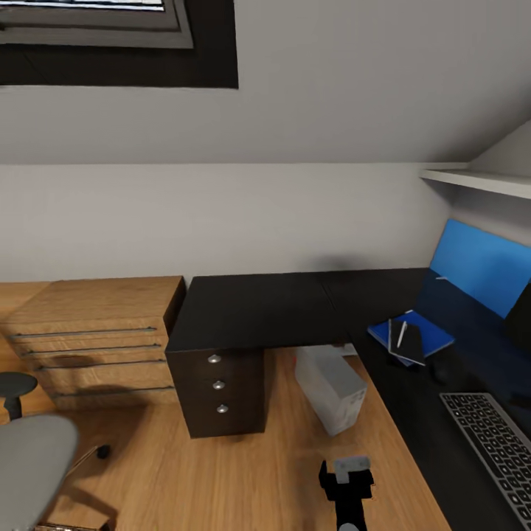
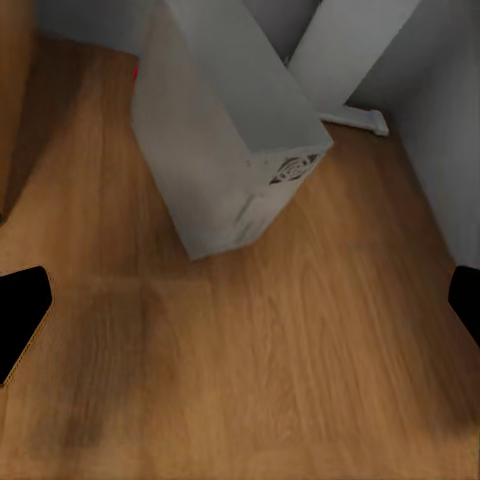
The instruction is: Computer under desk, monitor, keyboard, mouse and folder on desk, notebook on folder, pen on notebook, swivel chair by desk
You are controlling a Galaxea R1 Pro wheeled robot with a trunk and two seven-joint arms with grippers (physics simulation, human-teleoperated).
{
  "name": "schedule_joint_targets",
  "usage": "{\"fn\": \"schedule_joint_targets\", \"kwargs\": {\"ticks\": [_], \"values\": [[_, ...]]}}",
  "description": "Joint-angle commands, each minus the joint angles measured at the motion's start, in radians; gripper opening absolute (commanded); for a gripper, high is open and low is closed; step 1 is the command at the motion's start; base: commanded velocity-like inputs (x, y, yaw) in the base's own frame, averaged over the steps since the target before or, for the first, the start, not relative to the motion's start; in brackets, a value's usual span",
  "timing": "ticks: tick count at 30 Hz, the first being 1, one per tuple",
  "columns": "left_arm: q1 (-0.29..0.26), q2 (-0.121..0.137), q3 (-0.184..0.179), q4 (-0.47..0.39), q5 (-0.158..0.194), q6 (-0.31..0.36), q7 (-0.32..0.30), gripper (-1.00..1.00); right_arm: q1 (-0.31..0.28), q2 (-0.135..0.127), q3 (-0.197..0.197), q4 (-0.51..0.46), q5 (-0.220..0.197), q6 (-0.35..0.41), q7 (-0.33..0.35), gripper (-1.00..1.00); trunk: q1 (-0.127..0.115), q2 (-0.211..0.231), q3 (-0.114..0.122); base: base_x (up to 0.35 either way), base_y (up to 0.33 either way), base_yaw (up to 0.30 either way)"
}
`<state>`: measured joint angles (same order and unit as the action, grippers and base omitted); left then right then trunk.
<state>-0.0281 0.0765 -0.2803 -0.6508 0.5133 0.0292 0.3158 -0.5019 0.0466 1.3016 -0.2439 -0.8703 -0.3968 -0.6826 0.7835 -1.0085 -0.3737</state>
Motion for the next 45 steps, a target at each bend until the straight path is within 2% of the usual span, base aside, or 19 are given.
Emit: {"fn": "schedule_joint_targets", "kwargs": {"ticks": [1,3,4,5,6,7,11,15,18,20,21,25,29,30,45], "values": [[-0.001,0.002,-0.008,-0.002,0.006,0.003,0.010,1.00,-0.001,0.000,0.009,-0.001,-0.009,-0.004,-0.004,1.00,-0.004,0.006,0.003,0.000,0.000,0.225],[-0.001,0.002,-0.008,-0.002,0.006,0.003,0.010,1.00,-0.001,0.000,0.009,-0.001,-0.009,-0.004,-0.004,1.00,-0.012,0.020,0.011,0.000,0.000,0.225],[-0.005,-0.001,-0.008,0.038,0.006,0.004,0.010,1.00,0.034,0.010,0.008,0.068,-0.012,-0.068,0.067,1.00,-0.012,0.020,0.012,0.000,0.000,0.243],[-0.007,-0.007,-0.013,0.150,0.002,-0.055,0.002,1.00,0.088,0.002,0.008,0.114,-0.041,-0.217,0.116,1.00,-0.012,0.020,0.012,0.000,0.000,0.256],[-0.008,-0.011,-0.015,0.224,-0.001,-0.126,-0.004,1.00,0.122,-0.004,0.007,0.143,-0.064,-0.315,0.147,1.00,-0.012,0.020,0.012,0.000,0.000,0.265],[-0.009,-0.014,-0.017,0.273,-0.002,-0.195,-0.007,1.00,0.144,-0.007,0.007,0.162,-0.084,-0.377,0.167,1.00,-0.012,0.020,0.013,0.000,0.000,0.270],[-0.010,-0.021,-0.024,0.349,-0.003,-0.313,-0.012,1.00,0.175,-0.014,0.006,0.189,-0.120,-0.466,0.195,1.00,-0.012,0.020,0.013,0.000,0.000,0.276],[-0.010,-0.024,-0.030,0.368,-0.003,-0.342,-0.013,1.00,0.181,-0.030,0.007,0.197,-0.127,-0.487,0.203,1.00,-0.012,0.020,0.015,0.000,0.000,0.250],[-0.011,-0.029,-0.033,0.371,-0.003,-0.349,-0.014,1.00,0.182,-0.034,0.008,0.199,-0.127,-0.490,0.204,1.00,-0.012,0.020,0.018,0.000,0.000,0.175],[-0.011,-0.034,-0.047,0.372,-0.004,-0.353,-0.013,1.00,0.183,-0.034,0.009,0.199,-0.128,-0.487,0.204,1.00,-0.012,0.020,0.019,0.000,0.000,0.070],[-0.010,-0.047,-0.100,0.374,-0.003,-0.354,-0.010,1.00,0.183,-0.033,0.009,0.198,-0.129,-0.485,0.204,1.00,-0.012,0.020,0.019,-0.182,0.000,0.011],[-0.010,-0.053,-0.123,0.385,-0.003,-0.366,-0.008,1.00,0.183,-0.033,0.008,0.198,-0.130,-0.485,0.204,1.00,-0.012,0.020,0.019,-0.259,0.000,0.006],[-0.011,-0.055,-0.130,0.403,-0.004,-0.408,-0.008,1.00,0.183,-0.033,0.009,0.198,-0.130,-0.485,0.204,1.00,-0.012,0.020,0.021,-0.313,0.000,0.002],[-0.010,-0.066,-0.132,0.414,-0.004,-0.453,-0.007,1.00,0.183,-0.033,0.010,0.198,-0.130,-0.489,0.204,1.00,-0.012,0.020,0.022,-0.238,0.000,0.023],[-0.010,-0.069,-0.132,0.415,-0.003,-0.460,-0.006,1.00,0.186,-0.028,0.014,0.199,-0.125,-0.498,0.205,1.00,-0.012,0.020,0.044,-0.040,0.000,0.121]]}}
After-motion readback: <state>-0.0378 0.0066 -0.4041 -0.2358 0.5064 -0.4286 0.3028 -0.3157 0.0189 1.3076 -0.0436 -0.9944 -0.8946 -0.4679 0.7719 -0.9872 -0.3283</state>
